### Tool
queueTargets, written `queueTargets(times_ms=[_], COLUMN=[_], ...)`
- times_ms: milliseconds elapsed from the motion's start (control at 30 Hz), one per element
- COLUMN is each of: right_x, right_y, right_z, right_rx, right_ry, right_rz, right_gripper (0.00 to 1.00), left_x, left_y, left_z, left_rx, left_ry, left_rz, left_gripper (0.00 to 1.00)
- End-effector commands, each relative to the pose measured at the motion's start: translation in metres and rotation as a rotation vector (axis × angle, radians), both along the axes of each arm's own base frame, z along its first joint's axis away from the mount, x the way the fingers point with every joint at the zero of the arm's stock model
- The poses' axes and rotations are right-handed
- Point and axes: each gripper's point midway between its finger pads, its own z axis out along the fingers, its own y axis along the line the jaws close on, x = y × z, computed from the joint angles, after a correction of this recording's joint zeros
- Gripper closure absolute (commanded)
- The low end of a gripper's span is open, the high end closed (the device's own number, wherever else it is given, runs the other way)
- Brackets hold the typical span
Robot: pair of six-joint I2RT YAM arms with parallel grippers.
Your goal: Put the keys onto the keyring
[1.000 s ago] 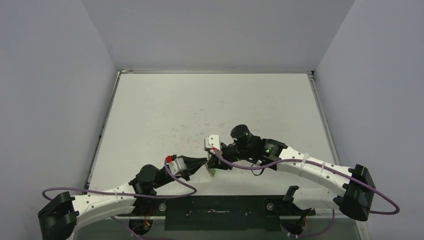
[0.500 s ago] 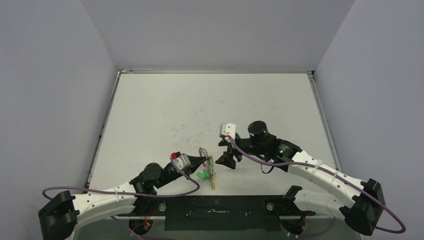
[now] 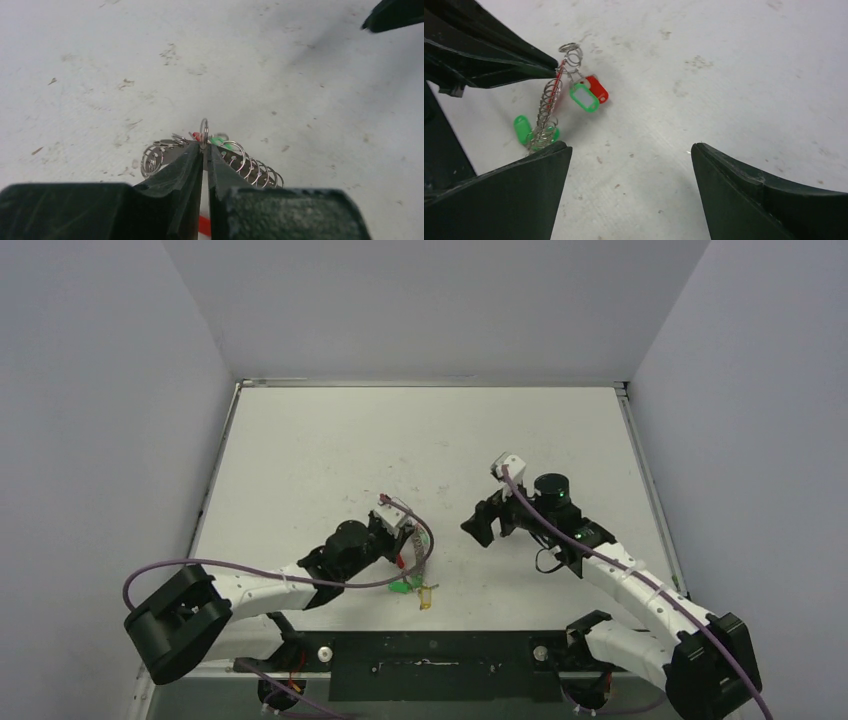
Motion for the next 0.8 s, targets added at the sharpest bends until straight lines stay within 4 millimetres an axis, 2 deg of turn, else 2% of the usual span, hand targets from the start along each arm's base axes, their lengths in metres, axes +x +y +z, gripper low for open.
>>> queueTargets(times_ms=[0, 133, 167, 233, 333, 400, 467, 567, 667, 767], right_x=[0.048, 0.079, 0.084, 0.092, 0.097, 0.097, 0.096, 0.093, 0.098, 0.106], right_y=[-0.038, -0.093, -0.106, -0.132, -0.17, -0.194, -0.213, -0.234, -0.241, -0.244], right_z=[0.012, -0.004, -0.007, -0.013, -0.023, -0.031, -0.039, -0.052, -0.058, -0.066], right_rx=[0.09, 0.083, 0.074, 0.029, -0.069, -0.129, -0.186, -0.223, -0.206, -0.228], right_ry=[-0.011, 0.028, 0.035, 0.032, -0.008, -0.051, -0.088, -0.127, -0.178, -0.179], right_rz=[-0.255, -0.485, -0.537, -0.65, -0.826, -0.935, -1.018, -1.119, -1.164, -1.183], right_gripper=[0.03, 0.0, 0.0, 0.0, 0.0, 0.0, 0.0, 0.0, 0.0, 0.0], left_x=[0.042, 0.077, 0.085, 0.098, 0.11, 0.112, 0.11, 0.099, 0.094, 0.094], left_y=[0.004, 0.037, 0.049, 0.08, 0.13, 0.165, 0.199, 0.236, 0.264, 0.275], left_z=[0.028, 0.037, 0.039, 0.041, 0.047, 0.047, 0.043, 0.031, 0.009, -0.023], left_rx=[-0.133, -0.182, -0.198, -0.223, -0.251, -0.236, -0.185, -0.044, 0.059, 0.094], left_ry=[0.023, 0.03, 0.035, 0.041, 0.034, 0.031, 0.036, 0.043, 0.041, 0.083], left_rz=[0.081, 0.225, 0.271, 0.371, 0.52, 0.617, 0.712, 0.835, 0.939, 0.964], left_gripper=[0.84, 0.28, 0.19, 0.1, 0.03, 0.03, 0.03, 0.03, 0.03, 0.03])
